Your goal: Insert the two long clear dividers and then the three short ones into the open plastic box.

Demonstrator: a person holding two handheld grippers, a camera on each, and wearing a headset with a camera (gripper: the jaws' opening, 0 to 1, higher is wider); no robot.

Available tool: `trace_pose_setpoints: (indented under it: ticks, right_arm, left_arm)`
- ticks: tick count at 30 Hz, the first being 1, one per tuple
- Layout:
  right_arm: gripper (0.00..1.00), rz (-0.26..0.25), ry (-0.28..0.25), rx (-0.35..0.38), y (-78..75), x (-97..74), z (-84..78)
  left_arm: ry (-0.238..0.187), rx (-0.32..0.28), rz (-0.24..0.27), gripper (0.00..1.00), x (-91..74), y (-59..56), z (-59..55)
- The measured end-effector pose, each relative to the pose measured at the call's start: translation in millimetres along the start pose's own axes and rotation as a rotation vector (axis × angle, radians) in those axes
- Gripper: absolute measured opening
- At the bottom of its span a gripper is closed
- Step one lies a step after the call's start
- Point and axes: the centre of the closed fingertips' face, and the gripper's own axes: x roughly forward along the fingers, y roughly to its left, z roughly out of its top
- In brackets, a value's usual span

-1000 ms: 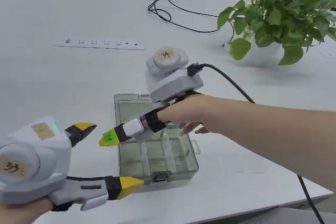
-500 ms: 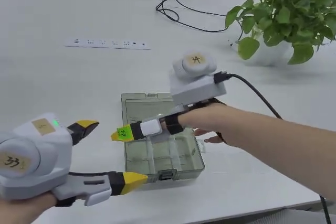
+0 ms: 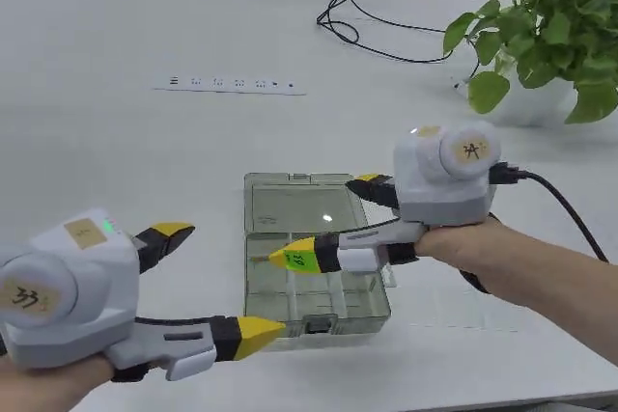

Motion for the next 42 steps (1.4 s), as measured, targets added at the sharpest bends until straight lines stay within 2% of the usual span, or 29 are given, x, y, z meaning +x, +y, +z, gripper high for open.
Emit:
trace_pose_setpoints:
  ticks: [5, 9, 12, 19, 22, 23, 24, 26, 28, 29, 31, 32, 36, 38, 42]
  right_arm:
    - [1.0, 0.025, -0.046, -0.032, -1.8, -18.2, -1.0]
    - [1.0, 0.044, -0.054, -0.069, -2.8, -33.0, -6.1]
    - [1.0, 0.058, -0.036, -0.117, -4.2, -46.2, -15.8]
    - [1.0, 0.064, 0.043, -0.169, -18.0, -71.0, -45.6]
    - [1.0, 0.064, 0.064, -0.182, -22.5, -78.7, -53.2]
    - [1.0, 0.068, 0.085, -0.186, -28.5, -83.2, -59.4]
    - [1.0, 0.068, 0.085, -0.197, -31.0, -85.3, -60.8]
    - [1.0, 0.077, 0.118, -0.206, -30.4, -88.8, -68.5]
    - [1.0, 0.086, 0.146, -0.247, -31.1, -91.4, -73.7]
    - [1.0, 0.091, 0.18, -0.265, -31.8, -93.5, -79.2]
    - [1.0, 0.102, 0.191, -0.288, -33.7, -93.3, -83.0]
    - [1.0, 0.114, 0.23, -0.302, -35.2, -94.0, -90.3]
    - [0.96, 0.142, 0.328, -0.372, -34.1, -93.6, -108.7]
    - [0.94, 0.154, 0.36, -0.383, -37.4, -91.0, -119.3]
    - [0.89, 0.164, 0.417, -0.419, -42.9, -85.0, -129.4]
  left_arm:
    - [0.01, -0.001, 0.008, 0.92, 2.3, -2.6, -0.4]
    - [0.013, 0.0, 0.017, 0.92, 4.4, -3.5, 1.9]
    - [0.009, -0.004, 0.025, 0.92, 5.7, -3.8, 4.5]
    - [0.013, 0.003, 0.047, 0.92, 8.7, -4.4, 7.5]
    - [0.014, 0.001, 0.055, 0.91, 9.5, -5.6, 8.1]
    - [0.014, 0.001, 0.058, 0.92, 9.4, -6.2, 8.4]
    - [0.011, 0.0, 0.061, 0.91, 9.2, -6.8, 9.0]
    - [0.012, 0.003, 0.065, 0.91, 8.7, -7.6, 9.3]
    - [0.014, 0.004, 0.068, 0.91, 8.4, -7.7, 9.0]
    - [0.016, 0.004, 0.07, 0.91, 8.1, -7.7, 8.9]
    - [0.017, 0.006, 0.074, 0.91, 7.5, -7.9, 9.0]
    - [0.018, 0.007, 0.074, 0.91, 7.2, -8.1, 9.1]
    - [0.028, 0.018, 0.071, 0.91, 5.8, -10.5, 9.0]
    - [0.032, 0.023, 0.07, 0.91, 5.3, -11.0, 9.2]
    - [0.035, 0.027, 0.071, 0.91, 4.7, -11.5, 9.4]
